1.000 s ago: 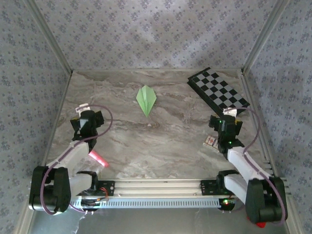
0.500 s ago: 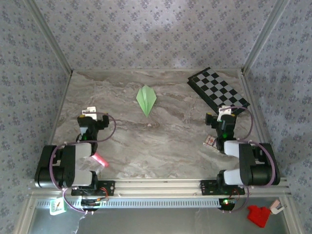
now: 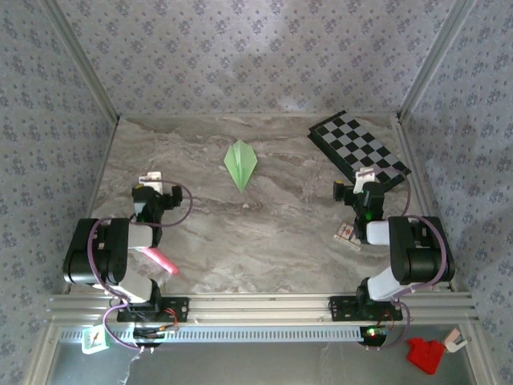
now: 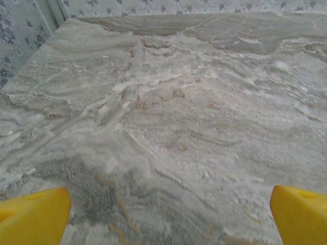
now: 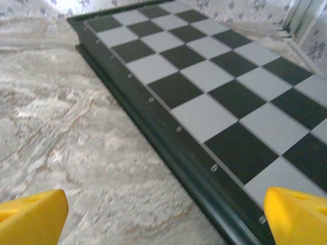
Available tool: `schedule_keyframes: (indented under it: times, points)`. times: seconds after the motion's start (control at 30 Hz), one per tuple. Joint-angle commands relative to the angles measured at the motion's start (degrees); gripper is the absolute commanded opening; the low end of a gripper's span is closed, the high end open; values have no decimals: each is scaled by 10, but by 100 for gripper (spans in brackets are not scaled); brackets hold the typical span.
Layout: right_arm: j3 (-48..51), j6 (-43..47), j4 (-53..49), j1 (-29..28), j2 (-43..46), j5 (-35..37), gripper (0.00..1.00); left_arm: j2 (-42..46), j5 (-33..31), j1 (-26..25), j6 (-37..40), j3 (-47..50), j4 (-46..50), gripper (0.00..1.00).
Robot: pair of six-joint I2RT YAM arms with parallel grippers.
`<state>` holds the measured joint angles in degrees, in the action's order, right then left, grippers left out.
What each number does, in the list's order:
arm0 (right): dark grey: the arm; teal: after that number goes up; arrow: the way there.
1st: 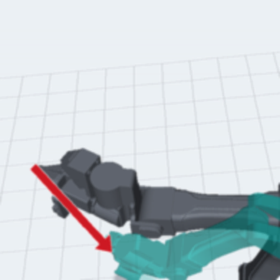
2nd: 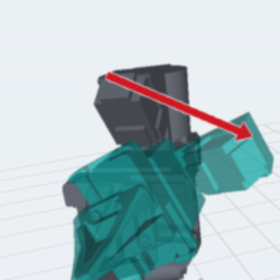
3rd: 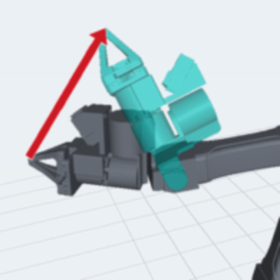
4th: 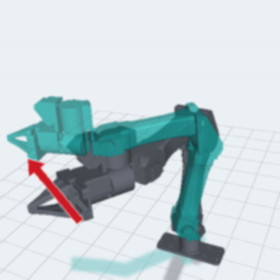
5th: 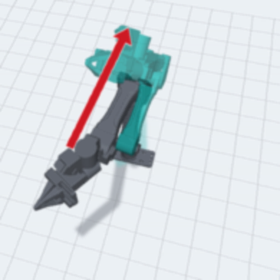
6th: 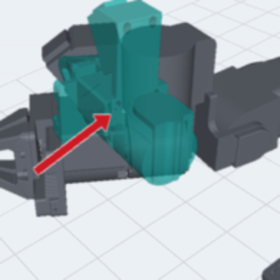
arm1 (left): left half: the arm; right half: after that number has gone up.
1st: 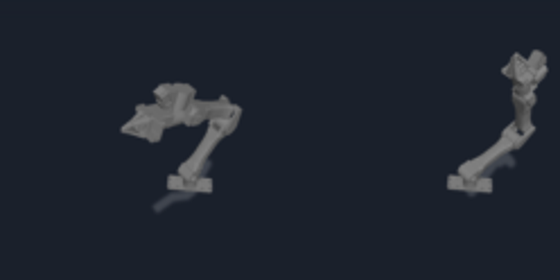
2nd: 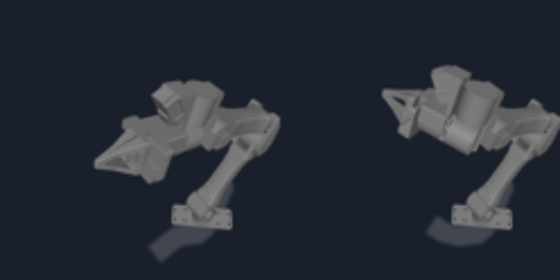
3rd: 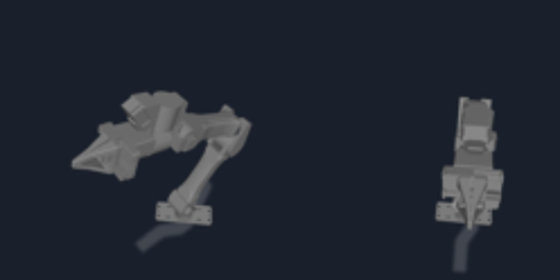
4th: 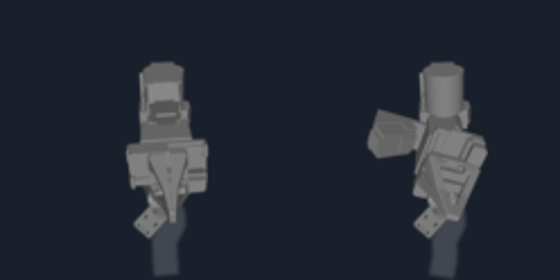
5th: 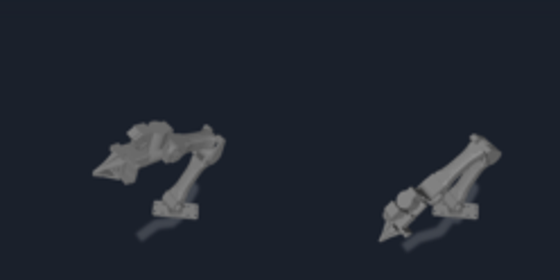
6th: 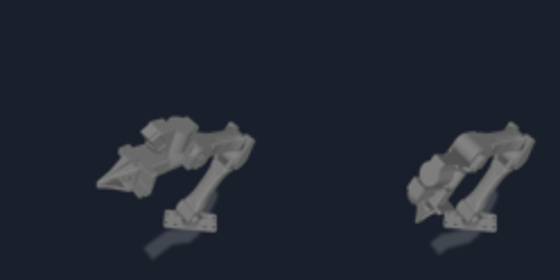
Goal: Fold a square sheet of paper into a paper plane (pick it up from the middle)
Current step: Reset both arms
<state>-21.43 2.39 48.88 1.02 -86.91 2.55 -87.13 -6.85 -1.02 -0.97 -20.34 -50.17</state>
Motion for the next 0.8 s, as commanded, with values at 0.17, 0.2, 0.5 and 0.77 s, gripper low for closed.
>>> schedule_keyframes:
  times: [0.17, 0.2, 0.5, 0.77]
  points:
    - [-11, -9, -20, 5, -5, 0, 100, -8, -15, 7, -12, -30, 29, 100]
    - [-11, -10, -21, 6, -5, 0, 100, -7, -14, 7, -13, -30, 32, 100]
    - [-12, -10, -20, 6, -5, 1, 100, -8, -12, 9, -12, -33, 35, 100]
    - [-11, -10, -20, 5, -4, 0, 100, -9, -8, 10, -13, -33, 35, 100]
